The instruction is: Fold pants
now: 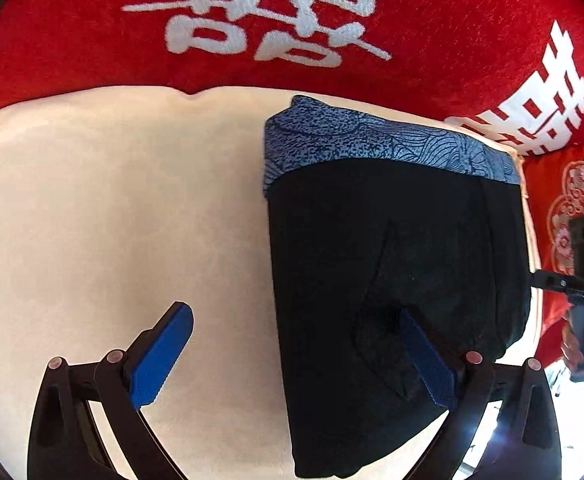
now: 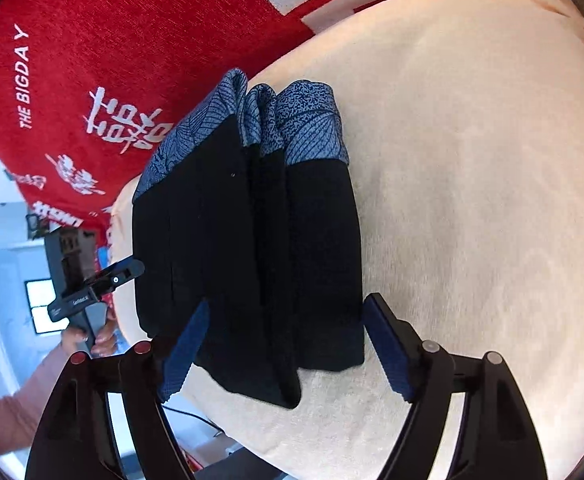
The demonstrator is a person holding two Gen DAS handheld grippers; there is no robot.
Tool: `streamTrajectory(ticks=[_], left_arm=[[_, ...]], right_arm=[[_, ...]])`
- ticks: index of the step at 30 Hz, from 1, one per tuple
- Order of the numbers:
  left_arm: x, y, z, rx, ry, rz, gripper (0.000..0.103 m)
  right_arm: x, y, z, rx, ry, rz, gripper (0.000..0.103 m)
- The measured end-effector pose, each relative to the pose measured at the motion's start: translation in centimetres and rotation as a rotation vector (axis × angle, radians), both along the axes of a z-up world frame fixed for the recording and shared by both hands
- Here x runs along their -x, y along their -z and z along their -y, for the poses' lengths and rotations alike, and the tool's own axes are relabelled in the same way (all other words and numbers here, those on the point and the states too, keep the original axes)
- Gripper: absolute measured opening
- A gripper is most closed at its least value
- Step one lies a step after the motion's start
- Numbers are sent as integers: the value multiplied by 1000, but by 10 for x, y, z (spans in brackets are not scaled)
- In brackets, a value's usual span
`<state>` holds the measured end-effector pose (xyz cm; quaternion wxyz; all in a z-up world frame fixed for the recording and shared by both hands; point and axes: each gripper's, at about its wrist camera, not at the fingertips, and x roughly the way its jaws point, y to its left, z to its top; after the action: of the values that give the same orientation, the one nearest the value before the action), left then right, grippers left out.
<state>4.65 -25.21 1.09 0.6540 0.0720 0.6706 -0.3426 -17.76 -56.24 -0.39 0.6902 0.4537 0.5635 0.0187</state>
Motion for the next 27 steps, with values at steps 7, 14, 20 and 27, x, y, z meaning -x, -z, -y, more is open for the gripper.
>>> streamTrajectory(ticks=[7, 14, 20, 27], left_arm=[[-3, 24, 12, 100, -15, -123, 102], [8, 13, 16, 190, -68, -93, 75], [18, -14, 18, 162, -87, -35, 61], [57, -56, -16, 107, -118, 6, 61]], right_arm=[[-11, 27, 11, -159, -18, 64, 84], [-30, 33, 8, -164, -17, 44, 58], [-25, 9, 5, -200, -15, 98, 40], [0, -21, -23, -271, -63, 123, 40]])
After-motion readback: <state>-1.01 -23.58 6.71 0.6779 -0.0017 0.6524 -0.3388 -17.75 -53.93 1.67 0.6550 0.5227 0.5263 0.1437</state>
